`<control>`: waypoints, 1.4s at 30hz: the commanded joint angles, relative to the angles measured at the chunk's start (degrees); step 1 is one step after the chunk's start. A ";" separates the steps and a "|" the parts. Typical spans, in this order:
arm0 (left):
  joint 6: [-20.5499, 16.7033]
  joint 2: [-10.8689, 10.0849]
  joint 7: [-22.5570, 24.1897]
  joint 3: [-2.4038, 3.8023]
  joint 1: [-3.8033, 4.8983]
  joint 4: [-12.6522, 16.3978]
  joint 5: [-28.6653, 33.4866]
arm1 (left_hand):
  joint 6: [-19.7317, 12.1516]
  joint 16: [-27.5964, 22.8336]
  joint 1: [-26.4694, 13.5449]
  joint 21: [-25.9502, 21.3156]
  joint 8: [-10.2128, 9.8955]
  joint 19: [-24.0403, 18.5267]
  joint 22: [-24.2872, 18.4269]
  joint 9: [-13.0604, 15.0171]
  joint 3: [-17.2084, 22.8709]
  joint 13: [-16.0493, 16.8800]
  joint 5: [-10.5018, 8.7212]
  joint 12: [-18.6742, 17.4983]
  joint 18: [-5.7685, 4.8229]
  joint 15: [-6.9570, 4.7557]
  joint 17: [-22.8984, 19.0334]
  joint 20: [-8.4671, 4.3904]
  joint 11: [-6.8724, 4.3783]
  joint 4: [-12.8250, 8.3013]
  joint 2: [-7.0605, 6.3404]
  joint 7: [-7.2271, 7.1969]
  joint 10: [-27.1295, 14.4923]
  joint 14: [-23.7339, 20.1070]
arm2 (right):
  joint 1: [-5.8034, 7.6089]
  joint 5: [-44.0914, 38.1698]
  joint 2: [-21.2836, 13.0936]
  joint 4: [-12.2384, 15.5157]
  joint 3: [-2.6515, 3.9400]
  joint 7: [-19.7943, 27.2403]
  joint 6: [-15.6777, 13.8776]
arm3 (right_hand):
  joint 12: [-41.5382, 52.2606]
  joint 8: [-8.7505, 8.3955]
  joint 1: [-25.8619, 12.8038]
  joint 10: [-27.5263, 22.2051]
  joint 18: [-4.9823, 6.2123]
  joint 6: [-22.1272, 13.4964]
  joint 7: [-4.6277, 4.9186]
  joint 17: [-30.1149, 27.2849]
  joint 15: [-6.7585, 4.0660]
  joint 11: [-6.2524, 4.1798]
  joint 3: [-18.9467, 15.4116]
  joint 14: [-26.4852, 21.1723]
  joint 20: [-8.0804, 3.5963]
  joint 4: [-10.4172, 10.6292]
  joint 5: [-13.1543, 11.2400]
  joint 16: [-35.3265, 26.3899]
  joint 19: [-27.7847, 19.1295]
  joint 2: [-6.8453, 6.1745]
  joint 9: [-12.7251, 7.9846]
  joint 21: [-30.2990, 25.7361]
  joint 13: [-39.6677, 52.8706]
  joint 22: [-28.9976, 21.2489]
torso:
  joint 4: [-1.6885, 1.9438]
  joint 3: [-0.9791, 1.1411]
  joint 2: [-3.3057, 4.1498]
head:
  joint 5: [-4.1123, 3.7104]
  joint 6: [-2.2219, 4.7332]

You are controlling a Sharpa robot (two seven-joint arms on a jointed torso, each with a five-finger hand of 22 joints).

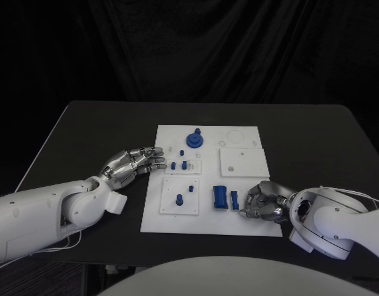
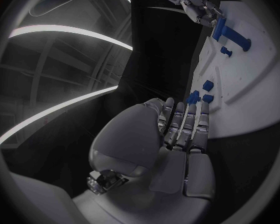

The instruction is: Assemble the parts on the task board

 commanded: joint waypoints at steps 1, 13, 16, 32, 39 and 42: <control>-1.02 -0.71 2.11 0.05 -0.07 1.13 0.26 | 0.05 0.03 0.44 -0.11 0.30 -0.43 -0.11 -0.04 0.47 0.07 0.39 0.15 0.33 0.13 0.01 -0.07 0.41 -0.09 -0.34 0.41 0.08 -0.35 | -0.10 -0.87 -0.73 1.10 0.01 2.10 -2.98 | 0.27 -0.26 0.10 4.83 0.10 0.68 -0.01 0.15 -0.23 -0.28 -0.26 3.50 -0.21 -0.18 -0.49 -0.39 0.10 -0.50 -0.01 -0.31 13.65 9.01 | -0.03 0.01 -0.01 | 0.06 0.00; -8.87 -5.79 7.73 0.06 0.97 6.86 0.89 | -0.17 -3.64 -0.34 -1.65 0.29 -12.36 -7.61 -0.15 1.21 0.05 0.18 -0.62 -2.11 -1.40 -0.27 -4.36 -0.66 -0.94 -2.00 0.67 -0.54 -6.66 | 6.27 1.92 -1.02 0.59 0.02 19.65 -19.76 | -4.62 -0.96 -0.67 -2.74 2.38 1.31 -0.05 -12.57 0.05 -0.24 -0.77 -0.81 -0.02 3.46 6.15 -7.97 -5.35 -1.39 -0.28 -13.29 5.10 5.35 | -0.02 0.01 -0.10 | -0.46 0.00; -10.23 -6.12 8.72 0.06 1.46 7.53 2.12 | -0.57 -5.50 -1.95 -1.85 0.16 -15.74 -10.41 -0.23 0.03 0.04 -0.53 -1.16 -2.92 -2.37 -0.42 -6.11 -1.79 0.27 -2.87 0.24 -1.73 -9.54 | 7.25 6.03 -0.86 -0.67 0.02 26.95 -22.87 | -10.75 -3.59 0.85 -10.76 4.02 0.83 1.02 -22.90 1.31 0.91 1.31 -5.65 1.16 4.50 7.97 -15.25 -11.05 -1.78 -2.30 -25.40 -3.49 1.65 | -0.02 0.02 -0.15 | -0.14 0.00; -14.05 -6.40 9.81 0.06 3.90 11.03 3.52 | -17.87 -20.16 -15.16 -3.29 -5.00 -23.46 -24.36 -4.42 -18.57 -1.18 -13.15 -15.27 1.93 -4.69 -2.18 -0.85 -9.49 2.18 0.50 -10.83 -13.19 -17.57 | 8.21 29.95 0.70 -5.71 0.02 57.92 -16.79 | -67.43 -35.28 -11.64 -72.41 -1.05 -13.00 5.22 -70.25 19.67 15.10 -6.92 -68.74 16.46 6.19 0.91 -72.17 -73.60 1.75 -26.90 -66.01 -61.70 -57.60 | -2.01 1.18 -3.12 | 3.27 0.00; -13.50 -5.86 5.26 0.51 3.73 10.68 2.63 | -29.21 -25.16 -44.23 -4.54 -7.31 -25.43 -27.83 -6.78 -17.13 -3.64 -23.27 -24.19 -1.18 -8.17 -3.63 -6.31 -13.05 -4.54 -2.49 -9.83 -17.89 -19.54 | 7.77 26.07 1.31 -6.25 0.58 51.70 -19.91 | -82.83 -46.87 -57.62 -83.93 -4.46 -33.67 -1.16 -74.93 10.07 2.47 -12.97 -79.78 4.59 -5.41 -12.72 -83.64 -82.72 3.04 -37.21 -68.50 -74.91 -70.11 | -1.77 0.87 -2.79 | 2.95 0.76; -16.30 -4.71 4.63 1.38 3.71 10.40 2.21 | -30.82 -25.78 -49.99 -4.54 -7.31 -25.43 -28.50 -6.78 -16.50 -3.64 -24.96 -25.39 -2.17 -8.61 -3.63 -7.68 -13.05 -5.85 -3.09 -9.83 -22.03 -19.54 | 7.09 28.87 2.44 -7.32 1.64 52.17 -20.33 | -89.03 -51.52 -67.17 -83.93 -4.46 -37.55 -1.16 -74.93 5.89 2.47 -12.97 -83.89 -0.51 -10.40 -18.25 -83.64 -82.72 3.04 -37.21 -68.50 -74.91 -74.94 | -1.87 0.86 -3.01 | 2.56 2.16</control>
